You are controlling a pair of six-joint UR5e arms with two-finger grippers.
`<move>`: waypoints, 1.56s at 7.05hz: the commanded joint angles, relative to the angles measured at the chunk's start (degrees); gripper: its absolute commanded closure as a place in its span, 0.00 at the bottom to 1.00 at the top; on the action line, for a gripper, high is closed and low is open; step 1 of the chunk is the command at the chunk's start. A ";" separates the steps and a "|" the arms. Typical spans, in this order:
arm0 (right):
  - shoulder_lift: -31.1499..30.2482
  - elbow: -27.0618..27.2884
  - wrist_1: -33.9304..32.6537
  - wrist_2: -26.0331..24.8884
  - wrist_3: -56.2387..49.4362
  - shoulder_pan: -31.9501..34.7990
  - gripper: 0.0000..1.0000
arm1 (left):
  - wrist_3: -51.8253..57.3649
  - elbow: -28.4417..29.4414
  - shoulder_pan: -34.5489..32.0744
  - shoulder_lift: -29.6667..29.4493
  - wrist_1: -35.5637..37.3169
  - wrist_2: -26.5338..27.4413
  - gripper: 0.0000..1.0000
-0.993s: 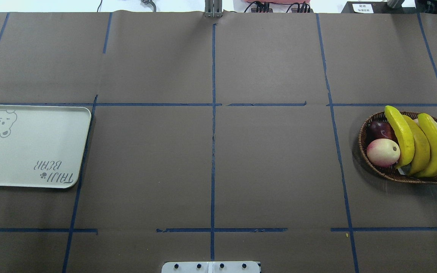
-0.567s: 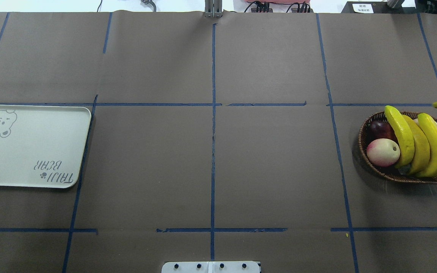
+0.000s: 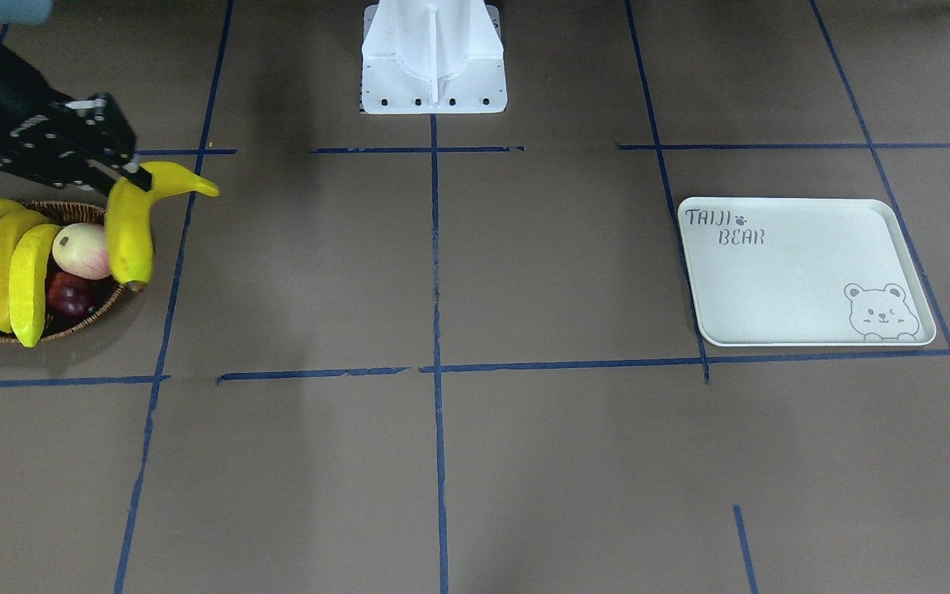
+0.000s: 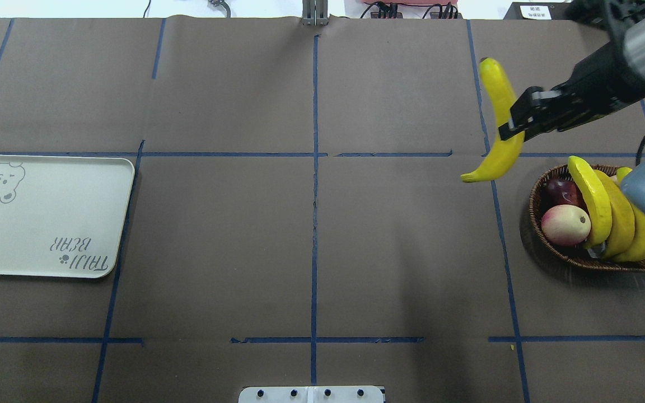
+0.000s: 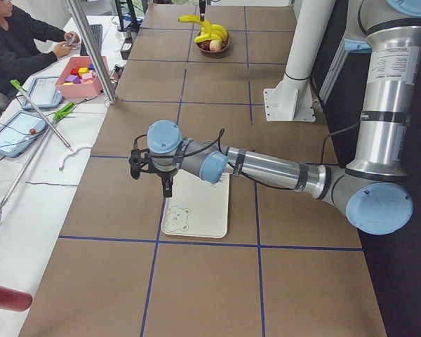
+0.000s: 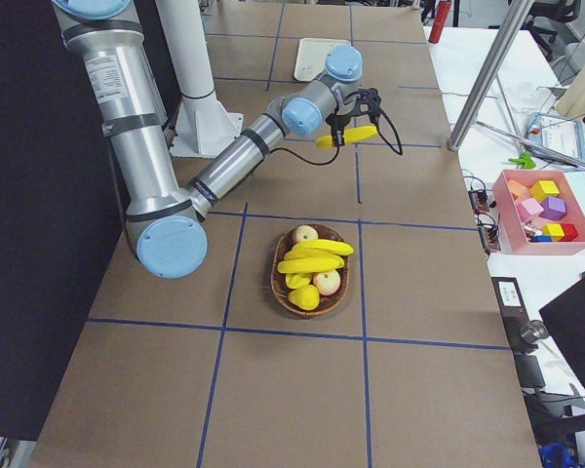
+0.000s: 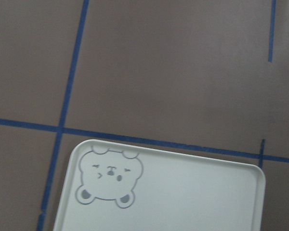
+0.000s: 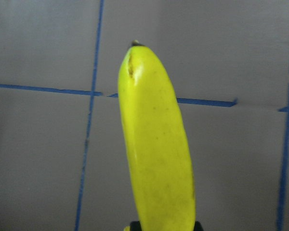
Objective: Transfer all bananas from basket to plate
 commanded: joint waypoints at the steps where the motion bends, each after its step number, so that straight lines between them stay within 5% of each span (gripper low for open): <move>1: 9.18 -0.56 4.29 -15.34 17.08 -15.35 0.98 | -24.59 2.20 10.68 -6.49 -17.48 0.50 0.01; 3: 13.17 -0.56 4.29 -25.32 21.88 -23.56 0.98 | -37.38 3.96 15.73 -11.86 -25.51 4.78 0.01; 6: 15.73 -1.52 4.29 -26.68 27.86 -27.10 0.98 | -66.62 3.00 28.87 -20.81 -40.01 16.87 0.01; 11: 17.22 -2.67 3.93 -26.76 34.82 -29.39 0.98 | -73.04 3.97 37.96 -29.37 -39.61 24.67 0.01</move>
